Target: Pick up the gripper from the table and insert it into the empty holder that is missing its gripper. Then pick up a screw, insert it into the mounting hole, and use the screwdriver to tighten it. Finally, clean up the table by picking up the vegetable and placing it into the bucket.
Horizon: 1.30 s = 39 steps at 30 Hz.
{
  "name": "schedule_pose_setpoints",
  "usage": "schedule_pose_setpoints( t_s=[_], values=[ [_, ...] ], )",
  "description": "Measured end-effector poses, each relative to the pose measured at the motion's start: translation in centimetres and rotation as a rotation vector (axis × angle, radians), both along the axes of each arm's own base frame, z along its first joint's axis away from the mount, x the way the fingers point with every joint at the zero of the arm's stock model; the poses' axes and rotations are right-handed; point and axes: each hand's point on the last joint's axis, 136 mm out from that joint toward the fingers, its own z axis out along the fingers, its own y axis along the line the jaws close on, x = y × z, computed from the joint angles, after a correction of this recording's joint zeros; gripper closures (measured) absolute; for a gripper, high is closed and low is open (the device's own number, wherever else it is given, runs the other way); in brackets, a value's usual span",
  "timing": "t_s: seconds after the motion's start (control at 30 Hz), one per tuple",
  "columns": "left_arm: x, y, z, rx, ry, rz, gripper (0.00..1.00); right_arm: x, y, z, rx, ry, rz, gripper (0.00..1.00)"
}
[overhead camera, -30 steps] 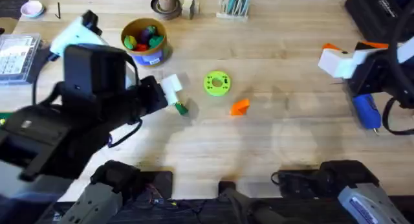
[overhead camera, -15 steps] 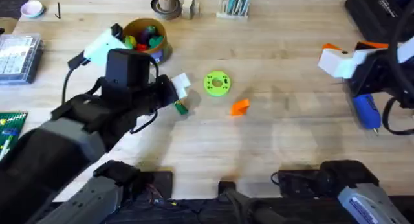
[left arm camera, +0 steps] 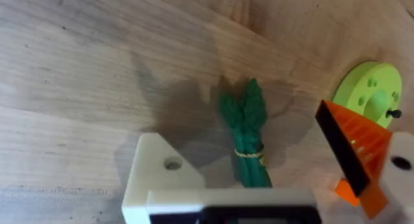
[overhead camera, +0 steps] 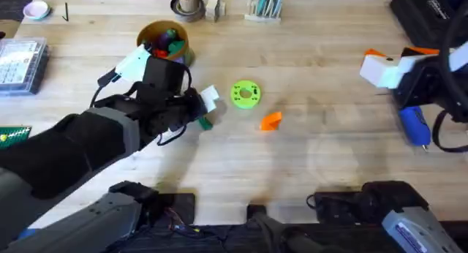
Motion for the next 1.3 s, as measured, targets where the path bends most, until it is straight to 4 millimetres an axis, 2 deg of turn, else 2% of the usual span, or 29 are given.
schedule_pose_setpoints(
  t_s=[0.07, 0.13, 0.23, 0.3, 0.63, 0.7, 0.93, 1.07, 1.3],
  values=[
    [0.0, 0.0, 0.0, 0.003, 0.000, 0.002, 0.015, 0.0, 0.0, 0.0, 0.000, 0.000, 0.000, 0.266],
    [0.0, 0.2, -0.2, 0.010, 0.006, 0.007, 0.087, 0.0, 0.0, 0.0, 0.000, 0.000, 0.000, 0.266],
    [-0.1, 0.2, -0.7, 0.013, 0.021, 0.008, 0.338, 0.0, 0.0, 0.0, 0.000, 0.000, 0.000, 0.266],
    [-0.2, 0.2, -1.0, 0.011, 0.033, 0.008, 0.469, 0.0, 0.0, 0.0, 0.000, 0.000, 0.000, 0.266],
    [0.5, -0.7, -0.1, -0.038, 0.000, -0.002, 0.967, 0.0, 0.0, 0.0, 0.000, 0.000, 0.000, 0.266],
    [0.7, -0.8, 0.0, -0.041, -0.008, -0.003, 0.995, 0.0, 0.0, 0.0, 0.000, 0.000, 0.000, 0.266],
    [1.2, -0.4, 0.8, -0.053, -0.038, 0.017, 0.995, 0.0, 0.0, 0.0, 0.000, 0.000, 0.000, 0.266],
    [1.8, -0.2, 2.8, -0.084, -0.103, 0.026, 0.995, 0.0, 0.0, 0.0, 0.000, 0.000, 0.000, 0.266],
    [2.3, -0.3, 7.5, -0.127, -0.265, 0.013, 0.995, 0.0, 0.0, 0.0, 0.000, 0.000, 0.000, 0.267]
  ],
)
